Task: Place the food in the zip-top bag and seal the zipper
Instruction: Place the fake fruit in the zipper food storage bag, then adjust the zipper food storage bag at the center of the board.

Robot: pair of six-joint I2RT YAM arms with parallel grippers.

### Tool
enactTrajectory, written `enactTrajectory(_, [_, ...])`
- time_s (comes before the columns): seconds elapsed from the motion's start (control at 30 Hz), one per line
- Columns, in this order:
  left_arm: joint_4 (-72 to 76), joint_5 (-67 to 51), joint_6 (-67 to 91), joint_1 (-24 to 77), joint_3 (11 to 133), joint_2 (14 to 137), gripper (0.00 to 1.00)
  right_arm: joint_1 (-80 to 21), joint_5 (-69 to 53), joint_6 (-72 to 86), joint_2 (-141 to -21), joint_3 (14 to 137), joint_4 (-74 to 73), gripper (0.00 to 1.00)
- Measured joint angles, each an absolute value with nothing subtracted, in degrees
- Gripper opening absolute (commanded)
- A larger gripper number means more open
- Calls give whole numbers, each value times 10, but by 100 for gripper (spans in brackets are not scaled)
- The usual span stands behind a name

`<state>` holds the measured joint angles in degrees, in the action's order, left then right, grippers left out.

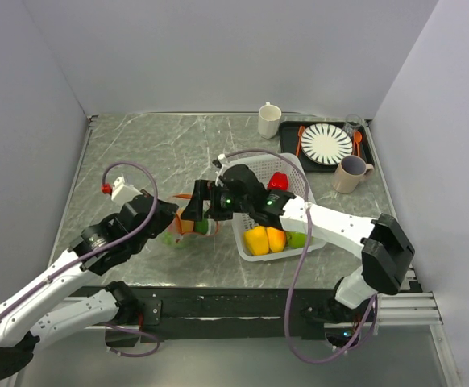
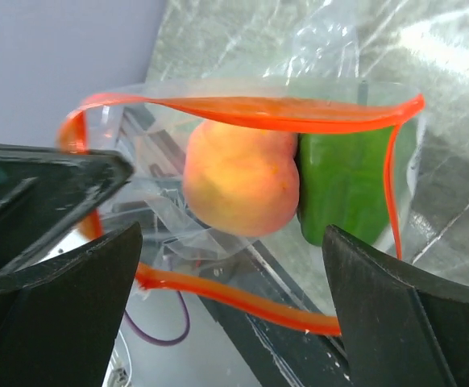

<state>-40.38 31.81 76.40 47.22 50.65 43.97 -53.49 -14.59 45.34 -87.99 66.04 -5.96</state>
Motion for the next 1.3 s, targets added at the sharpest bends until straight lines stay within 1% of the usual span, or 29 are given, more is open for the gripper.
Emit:
enactTrajectory(0.2, [-405, 319, 764, 472, 502, 439, 1, -535, -105, 453, -840, 651, -82, 100])
enactTrajectory(0.37, [-405, 320, 763, 472, 492, 419, 1, -535, -38, 442, -786, 651, -128, 100])
enactTrajectory(0.5, [-406, 327, 763, 472, 492, 405, 1, -531, -6, 441, -750, 646, -147, 100])
enactTrajectory(0.6, [-406, 329, 763, 472, 492, 403, 1, -530, 1, 444, -739, 627, -152, 97])
enactTrajectory(0.63, [-406, 329, 763, 472, 492, 402, 1, -529, 1, 446, -741, 622, -154, 90])
enactTrajectory(0.7, [-406, 329, 762, 472, 492, 400, 1, -529, 0, 450, -757, 618, -163, 88])
enactTrajectory(0.83, [-406, 329, 762, 472, 492, 392, 1, -529, -11, 452, -809, 618, -168, 64])
enactTrajectory(0.87, [-407, 329, 762, 472, 492, 392, 1, -528, -15, 453, -826, 619, -170, 50])
enactTrajectory(0.93, [-407, 329, 762, 472, 492, 392, 1, -529, -19, 450, -860, 630, -184, 38])
enactTrajectory(0.97, [-408, 329, 762, 472, 492, 392, 1, -529, -22, 449, -874, 637, -189, 17])
enactTrajectory(1.0, [-409, 329, 762, 472, 492, 392, 1, -529, -24, 450, -888, 644, -191, 3])
enactTrajectory(1.03, [-411, 329, 762, 472, 492, 392, 1, -529, -26, 446, -898, 647, -191, 0])
enactTrajectory(1.2, [-416, 329, 762, 472, 492, 392, 1, -530, -17, 441, -896, 659, -204, 0])
enactTrajectory(1.3, [-419, 330, 761, 472, 492, 392, 1, -530, -7, 426, -876, 684, -222, 0])
